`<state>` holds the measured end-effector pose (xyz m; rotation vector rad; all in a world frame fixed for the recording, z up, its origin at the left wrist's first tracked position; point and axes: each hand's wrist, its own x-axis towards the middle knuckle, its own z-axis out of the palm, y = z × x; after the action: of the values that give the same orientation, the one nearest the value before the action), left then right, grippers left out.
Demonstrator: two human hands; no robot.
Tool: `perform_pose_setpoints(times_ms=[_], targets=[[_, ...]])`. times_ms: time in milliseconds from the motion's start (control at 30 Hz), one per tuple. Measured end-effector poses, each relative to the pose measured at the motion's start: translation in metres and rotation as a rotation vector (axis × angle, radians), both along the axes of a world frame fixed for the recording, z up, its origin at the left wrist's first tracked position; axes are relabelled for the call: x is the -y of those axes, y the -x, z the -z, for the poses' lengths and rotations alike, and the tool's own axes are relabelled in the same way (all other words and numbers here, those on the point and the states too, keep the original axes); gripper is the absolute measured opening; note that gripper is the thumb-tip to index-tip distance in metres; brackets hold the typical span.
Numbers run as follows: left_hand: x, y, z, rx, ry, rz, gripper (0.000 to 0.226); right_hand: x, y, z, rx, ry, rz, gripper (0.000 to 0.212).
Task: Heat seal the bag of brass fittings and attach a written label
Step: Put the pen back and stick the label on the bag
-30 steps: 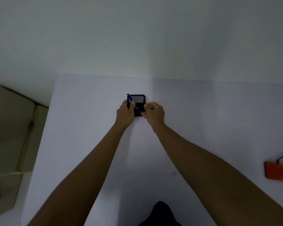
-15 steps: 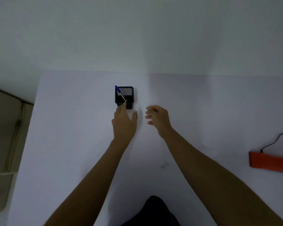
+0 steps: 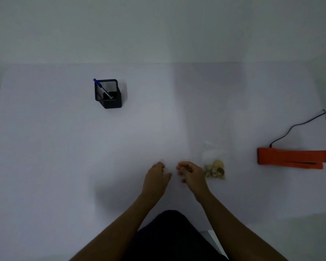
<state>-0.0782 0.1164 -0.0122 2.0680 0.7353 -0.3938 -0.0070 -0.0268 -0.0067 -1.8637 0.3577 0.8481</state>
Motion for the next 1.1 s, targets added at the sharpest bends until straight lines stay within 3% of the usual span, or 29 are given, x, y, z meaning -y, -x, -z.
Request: perform_pose_setpoints(times_ms=[267,633,933,1100], targets=[[0.021,-0.008,0.006,-0.015,-0.198,-0.122,0.027,0.012,-0.003,0.010,0.030,-0.044,-0.182,0.029],[0.023,-0.001,0.011,0.072,-0.240,-0.171,0.018,0.012,-0.011,0.016,-0.030,-0.180,-0.463,0.042],[0.021,0.005,-0.008,0.006,-0.026,-0.343,0.016,0.008,-0.014,0.016,-0.146,-0.199,-0.486,0.042],[0.011,0.010,-0.049,0.136,0.349,-0.540,0.009,0.006,-0.020,0.000,-0.165,-0.189,-0.393,0.023]])
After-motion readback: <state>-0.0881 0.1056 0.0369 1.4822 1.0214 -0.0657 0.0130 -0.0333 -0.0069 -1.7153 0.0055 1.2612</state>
